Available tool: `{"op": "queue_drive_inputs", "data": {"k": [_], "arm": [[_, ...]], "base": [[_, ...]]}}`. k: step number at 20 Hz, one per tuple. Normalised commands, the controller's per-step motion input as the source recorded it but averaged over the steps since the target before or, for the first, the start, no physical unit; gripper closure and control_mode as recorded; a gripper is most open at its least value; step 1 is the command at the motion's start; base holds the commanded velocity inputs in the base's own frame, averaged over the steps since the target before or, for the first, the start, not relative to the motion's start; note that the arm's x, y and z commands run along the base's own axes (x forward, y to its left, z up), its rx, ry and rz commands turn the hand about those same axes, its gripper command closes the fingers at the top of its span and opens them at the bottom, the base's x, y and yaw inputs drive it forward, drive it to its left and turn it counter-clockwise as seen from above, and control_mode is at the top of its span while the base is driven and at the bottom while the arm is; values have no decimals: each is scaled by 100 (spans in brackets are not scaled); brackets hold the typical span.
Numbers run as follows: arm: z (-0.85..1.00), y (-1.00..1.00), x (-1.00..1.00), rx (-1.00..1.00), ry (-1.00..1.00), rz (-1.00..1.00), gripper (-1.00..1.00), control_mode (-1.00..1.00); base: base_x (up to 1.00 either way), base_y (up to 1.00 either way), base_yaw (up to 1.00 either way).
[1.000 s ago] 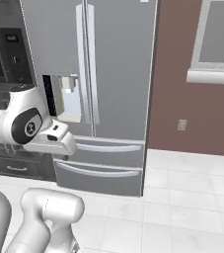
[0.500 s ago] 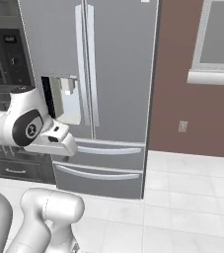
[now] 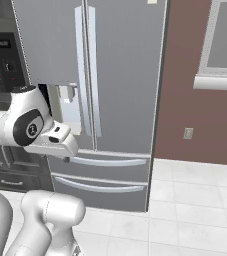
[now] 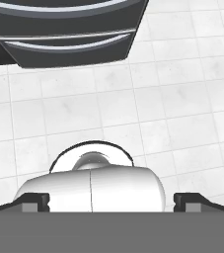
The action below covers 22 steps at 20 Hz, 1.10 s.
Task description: Place one of the steaks on the plate and the other in the bowl. Then place the bowl in the fridge.
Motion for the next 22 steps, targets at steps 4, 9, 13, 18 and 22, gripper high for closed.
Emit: {"op": "queue_drive_inputs", "data": {"k": [4, 9, 13, 18, 22], "arm": [[0, 0, 0, 0, 0, 0, -100, 100], [0, 0, 0, 0, 0, 0, -100, 100], [0, 0, 0, 0, 0, 0, -100, 100], [0, 0, 0, 0, 0, 0, -100, -100], [-8, 0, 26, 8, -30, 17, -100, -100]], "base": [[0, 3, 0], [0, 14, 0], [3, 29, 0], [0, 8, 1], [0, 0, 0]]}}
